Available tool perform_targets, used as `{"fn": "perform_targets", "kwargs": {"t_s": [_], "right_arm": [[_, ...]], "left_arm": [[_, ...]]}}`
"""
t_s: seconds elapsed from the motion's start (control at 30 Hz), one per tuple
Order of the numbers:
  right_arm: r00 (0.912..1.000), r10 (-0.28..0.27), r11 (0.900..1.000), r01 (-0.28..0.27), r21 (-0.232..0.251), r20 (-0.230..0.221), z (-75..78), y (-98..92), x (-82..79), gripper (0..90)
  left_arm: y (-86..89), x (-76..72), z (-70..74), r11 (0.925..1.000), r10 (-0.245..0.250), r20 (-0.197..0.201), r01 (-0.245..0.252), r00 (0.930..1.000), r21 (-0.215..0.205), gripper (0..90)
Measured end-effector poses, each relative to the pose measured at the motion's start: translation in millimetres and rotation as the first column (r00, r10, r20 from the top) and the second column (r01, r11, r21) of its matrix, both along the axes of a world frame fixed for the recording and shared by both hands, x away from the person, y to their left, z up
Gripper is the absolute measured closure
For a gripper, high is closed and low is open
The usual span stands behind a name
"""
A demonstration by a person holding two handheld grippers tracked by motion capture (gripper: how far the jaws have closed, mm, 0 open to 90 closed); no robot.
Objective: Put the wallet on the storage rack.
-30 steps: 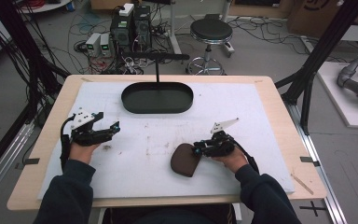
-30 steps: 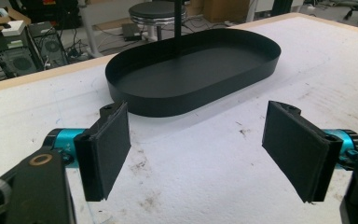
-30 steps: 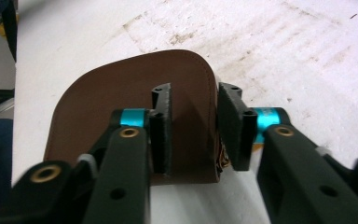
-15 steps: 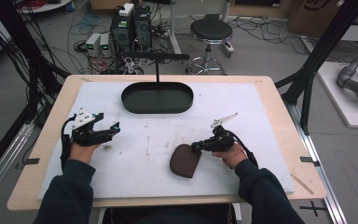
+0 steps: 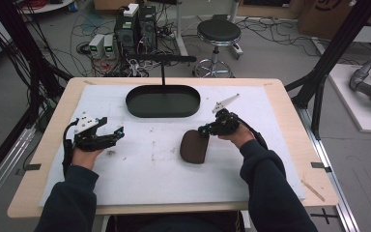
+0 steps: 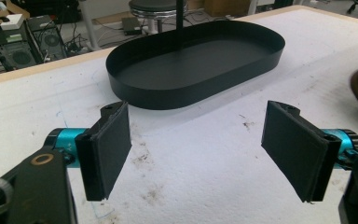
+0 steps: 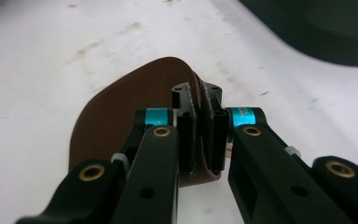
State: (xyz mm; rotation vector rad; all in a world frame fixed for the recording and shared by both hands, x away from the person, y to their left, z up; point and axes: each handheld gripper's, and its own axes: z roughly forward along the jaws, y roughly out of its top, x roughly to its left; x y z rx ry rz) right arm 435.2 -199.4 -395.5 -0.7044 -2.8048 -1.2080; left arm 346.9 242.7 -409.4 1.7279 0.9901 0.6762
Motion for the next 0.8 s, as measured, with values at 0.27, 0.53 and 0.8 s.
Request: {"fn": "perform_targets", "kwargs": {"t_s": [0.27, 0.53, 0.8], "right_arm": [[0.9988, -0.049, 0.999, 0.049, -0.024, -0.003, -15.2, 8.9, 23.7, 83.6], [0.9282, -0.371, 0.927, 0.372, -0.039, 0.026, -10.4, 9.2, -0.9, 36.8], [0.8403, -0.526, 0.85, 0.526, 0.041, 0.13, -20.9, -3.3, -53.6, 21.9]], "left_arm": [[0.3, -0.7, -1.1, 1.0, -0.005, -0.003, 0.005, 1.0, -0.003, 24.1], [3.1, -3.2, -0.6, 0.9999, -0.001, 0.001, 0.001, 1.0, -0.015, 24.8], [2.6, -3.0, -0.6, 0.9999, -0.007, -0.001, 0.007, 1.0, -0.011, 25.1]]}}
